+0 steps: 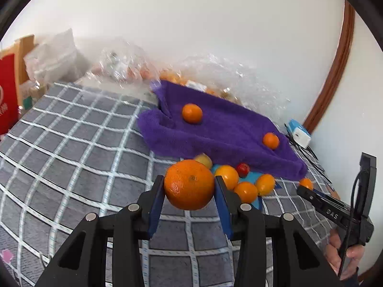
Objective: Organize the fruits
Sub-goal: 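Carry both held oranges over the purple towel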
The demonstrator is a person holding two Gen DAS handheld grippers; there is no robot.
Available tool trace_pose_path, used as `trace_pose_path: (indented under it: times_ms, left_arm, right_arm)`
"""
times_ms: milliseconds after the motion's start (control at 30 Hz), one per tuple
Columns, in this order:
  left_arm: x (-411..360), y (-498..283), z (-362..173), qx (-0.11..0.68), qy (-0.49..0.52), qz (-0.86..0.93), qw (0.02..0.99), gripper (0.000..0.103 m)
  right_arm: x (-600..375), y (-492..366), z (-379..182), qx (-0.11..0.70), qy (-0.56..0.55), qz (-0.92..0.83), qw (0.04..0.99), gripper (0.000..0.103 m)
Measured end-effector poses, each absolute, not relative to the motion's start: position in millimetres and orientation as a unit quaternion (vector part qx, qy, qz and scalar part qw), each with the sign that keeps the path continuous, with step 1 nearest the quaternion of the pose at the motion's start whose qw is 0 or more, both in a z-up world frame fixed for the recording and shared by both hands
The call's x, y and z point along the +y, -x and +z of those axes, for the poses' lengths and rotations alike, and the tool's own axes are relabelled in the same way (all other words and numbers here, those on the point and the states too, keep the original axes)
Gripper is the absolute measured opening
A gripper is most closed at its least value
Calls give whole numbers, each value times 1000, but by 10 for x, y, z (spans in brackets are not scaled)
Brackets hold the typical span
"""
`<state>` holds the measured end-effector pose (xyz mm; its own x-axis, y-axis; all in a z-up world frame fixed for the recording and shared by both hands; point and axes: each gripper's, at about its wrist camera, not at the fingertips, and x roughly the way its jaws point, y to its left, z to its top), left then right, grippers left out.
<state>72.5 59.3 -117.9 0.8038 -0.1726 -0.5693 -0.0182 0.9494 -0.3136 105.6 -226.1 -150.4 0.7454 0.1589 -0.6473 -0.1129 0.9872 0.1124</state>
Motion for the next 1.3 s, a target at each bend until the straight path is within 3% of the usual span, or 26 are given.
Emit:
trace_pose_path:
  times_ms: [333,700,1033,1300]
  left_arm:
    - [623,-803,-672,290,138,-37,946,39]
    - [551,-1667,-376,279,125,-22,952,39]
    - [522,-2159,-952,324,125,-10,938,39]
    - [558,-2168,-1060,337,141,-23,931,39]
  right_arm:
    - [-2167,-1176,-1042,325,-11,69,943,35]
    - [-2096,-1791,-510,279,-18,64,958,35]
    - [-2167,-2262,-961,327,-38,57,943,35]
    - [-2243,-2298,-1224,367,-36,52,928,35]
